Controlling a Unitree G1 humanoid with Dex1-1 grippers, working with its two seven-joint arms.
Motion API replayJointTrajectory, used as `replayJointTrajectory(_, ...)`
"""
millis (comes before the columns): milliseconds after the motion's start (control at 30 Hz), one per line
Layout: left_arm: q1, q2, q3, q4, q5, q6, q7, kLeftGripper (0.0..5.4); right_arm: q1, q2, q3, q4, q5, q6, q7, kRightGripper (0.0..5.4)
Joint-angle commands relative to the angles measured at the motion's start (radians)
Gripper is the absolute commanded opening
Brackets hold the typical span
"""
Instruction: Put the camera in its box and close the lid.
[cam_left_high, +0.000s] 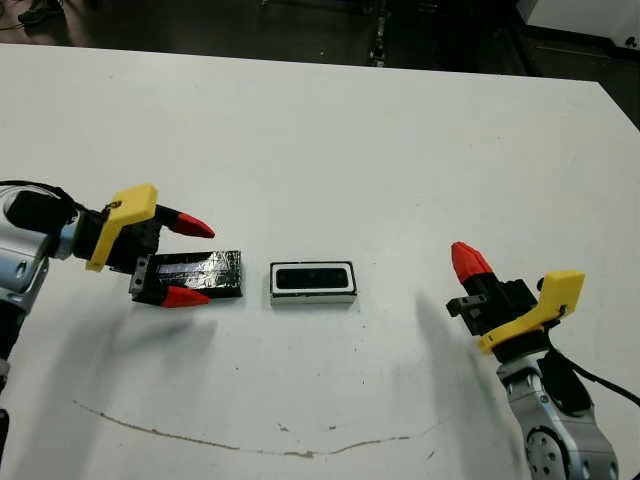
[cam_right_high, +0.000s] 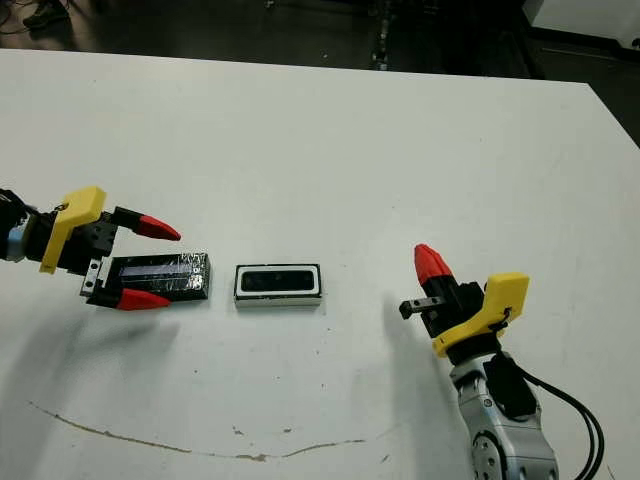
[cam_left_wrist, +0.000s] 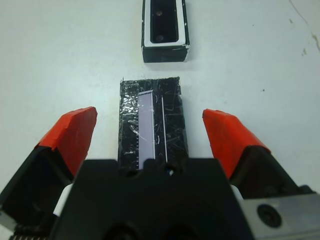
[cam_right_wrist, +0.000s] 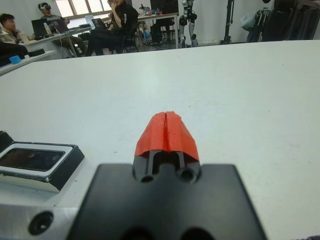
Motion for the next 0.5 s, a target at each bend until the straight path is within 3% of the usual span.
replayJointTrajectory(33,-0.007,-0.007,-0.010,0.023,0.016,-0.022,-0.006,5.40,0.011,-0.011,-0.002,0.009,0.000,-0.005,0.005,0.02)
replayJointTrajectory(500,-0.001,-0.010,-0.019,0.031,0.057,-0.077,0.017,5.40,0.008,-0.010,-0.006,0.008,0.005,-0.001,0.008,0.02)
